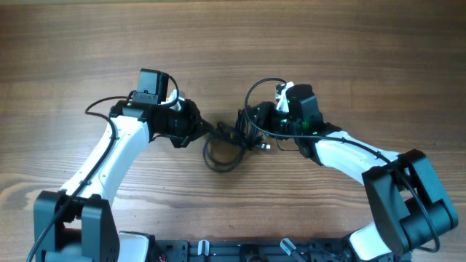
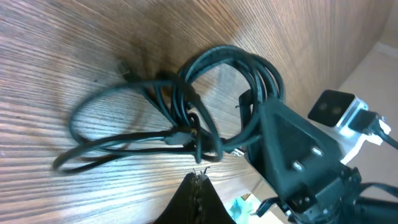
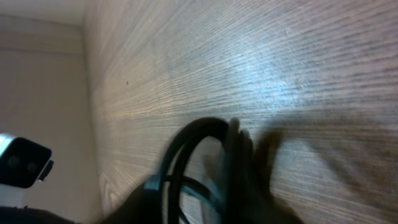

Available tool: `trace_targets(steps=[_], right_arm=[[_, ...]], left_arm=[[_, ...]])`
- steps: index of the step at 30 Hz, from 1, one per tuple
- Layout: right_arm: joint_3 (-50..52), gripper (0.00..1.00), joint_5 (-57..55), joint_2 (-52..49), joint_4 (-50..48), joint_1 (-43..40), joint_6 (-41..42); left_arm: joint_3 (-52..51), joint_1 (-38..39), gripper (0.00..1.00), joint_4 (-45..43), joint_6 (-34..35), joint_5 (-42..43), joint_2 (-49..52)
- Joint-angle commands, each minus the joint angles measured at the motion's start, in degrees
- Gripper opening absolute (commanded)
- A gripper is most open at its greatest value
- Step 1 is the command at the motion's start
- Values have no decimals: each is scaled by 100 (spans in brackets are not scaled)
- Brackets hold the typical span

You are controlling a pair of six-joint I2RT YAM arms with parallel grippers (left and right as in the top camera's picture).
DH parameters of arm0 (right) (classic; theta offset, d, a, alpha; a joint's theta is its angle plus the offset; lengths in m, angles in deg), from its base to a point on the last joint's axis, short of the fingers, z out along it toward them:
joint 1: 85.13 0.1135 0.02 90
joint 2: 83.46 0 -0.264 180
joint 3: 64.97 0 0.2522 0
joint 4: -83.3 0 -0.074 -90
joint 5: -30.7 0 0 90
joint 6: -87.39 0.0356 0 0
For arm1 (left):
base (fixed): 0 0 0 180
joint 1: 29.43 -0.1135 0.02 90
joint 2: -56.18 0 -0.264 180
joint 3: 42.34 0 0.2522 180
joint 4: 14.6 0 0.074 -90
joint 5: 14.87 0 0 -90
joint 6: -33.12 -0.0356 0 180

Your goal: Untangle cables

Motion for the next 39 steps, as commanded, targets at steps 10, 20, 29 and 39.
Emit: trace_targets(steps=[10, 20, 29, 39], right_arm=[[-31, 4, -11, -24, 76, -4, 778], [-50, 4, 160, -24, -203, 35, 1049], [-48, 4, 153, -24, -201, 35, 1047], [-46, 4, 111, -26, -199, 35, 1021]], left_arm=[[70, 236, 6, -20, -605, 170, -90], [68, 992, 27, 13, -579, -800, -74], [68, 1237, 16, -46, 68, -1281, 249], [68, 1237, 18, -874, 588, -1008, 706]])
